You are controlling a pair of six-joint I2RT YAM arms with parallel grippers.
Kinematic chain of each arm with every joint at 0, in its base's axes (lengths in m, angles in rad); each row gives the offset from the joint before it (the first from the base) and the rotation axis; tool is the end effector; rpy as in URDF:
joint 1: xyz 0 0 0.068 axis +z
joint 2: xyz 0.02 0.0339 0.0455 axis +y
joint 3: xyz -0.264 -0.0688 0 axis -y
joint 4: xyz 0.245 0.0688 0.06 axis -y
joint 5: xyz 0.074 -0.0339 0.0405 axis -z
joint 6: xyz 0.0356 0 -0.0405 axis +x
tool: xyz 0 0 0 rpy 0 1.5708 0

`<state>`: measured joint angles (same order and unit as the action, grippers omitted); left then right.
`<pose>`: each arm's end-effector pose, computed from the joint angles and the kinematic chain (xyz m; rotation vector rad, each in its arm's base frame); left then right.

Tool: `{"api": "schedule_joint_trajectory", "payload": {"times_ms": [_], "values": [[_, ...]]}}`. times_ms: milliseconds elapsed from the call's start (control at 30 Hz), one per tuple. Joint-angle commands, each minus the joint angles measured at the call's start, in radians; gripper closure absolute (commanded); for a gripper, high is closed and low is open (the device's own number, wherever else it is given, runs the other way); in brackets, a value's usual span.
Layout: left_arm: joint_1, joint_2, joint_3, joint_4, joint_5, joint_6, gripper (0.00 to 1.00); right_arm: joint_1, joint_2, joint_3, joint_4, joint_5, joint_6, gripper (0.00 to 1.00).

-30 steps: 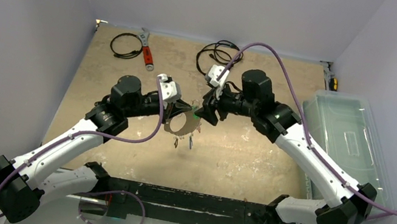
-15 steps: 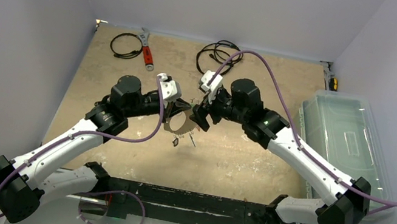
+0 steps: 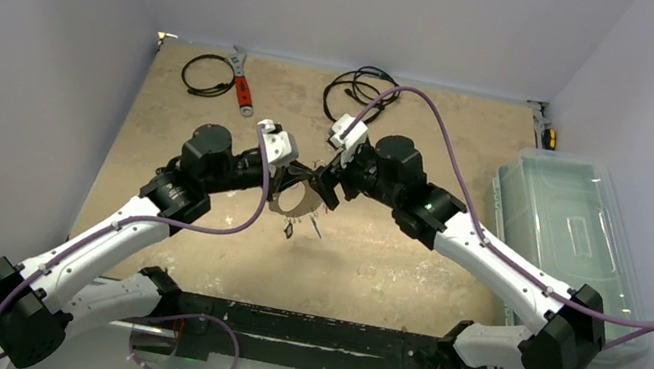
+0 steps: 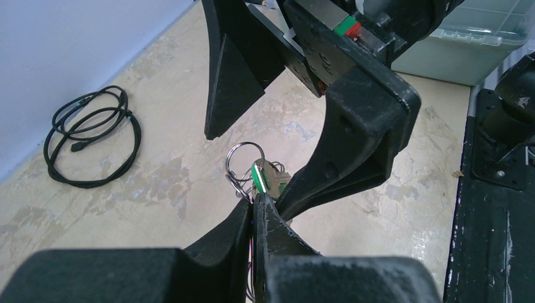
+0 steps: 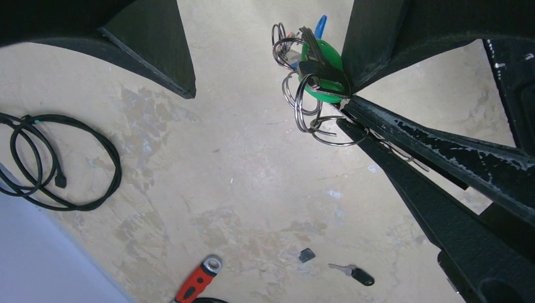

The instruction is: Put the keys on the keyring

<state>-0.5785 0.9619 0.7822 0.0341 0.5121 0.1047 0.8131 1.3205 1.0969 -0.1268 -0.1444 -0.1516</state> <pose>0.1786 -0.1375 0.3301 0.9418 1.4888 -0.7857 0.2089 0.2283 0.3360 -0.9963 1.6892 0.5787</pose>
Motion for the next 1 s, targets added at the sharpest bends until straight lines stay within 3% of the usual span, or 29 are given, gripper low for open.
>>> {"api": "schedule_joint_trajectory", "payload": {"times_ms": [0,267,800,967], "values": [[-0.003,-0.024,0.052,0.044,0.002,-0.013,1.0,0.006,-0.015,0.003,0.054,0.083,-0.001,0.15],[-0.003,-0.026,0.051,0.041,0.003,-0.01,1.0,0.006,-0.035,0.023,-0.002,0.184,-0.04,0.15],[-0.002,-0.025,0.06,0.021,0.002,0.002,1.0,0.005,-0.057,0.133,0.0,0.199,-0.071,0.14],[-0.002,-0.025,0.059,0.019,-0.001,0.002,1.0,0.004,-0.035,0.161,-0.021,0.27,-0.094,0.14]]}}
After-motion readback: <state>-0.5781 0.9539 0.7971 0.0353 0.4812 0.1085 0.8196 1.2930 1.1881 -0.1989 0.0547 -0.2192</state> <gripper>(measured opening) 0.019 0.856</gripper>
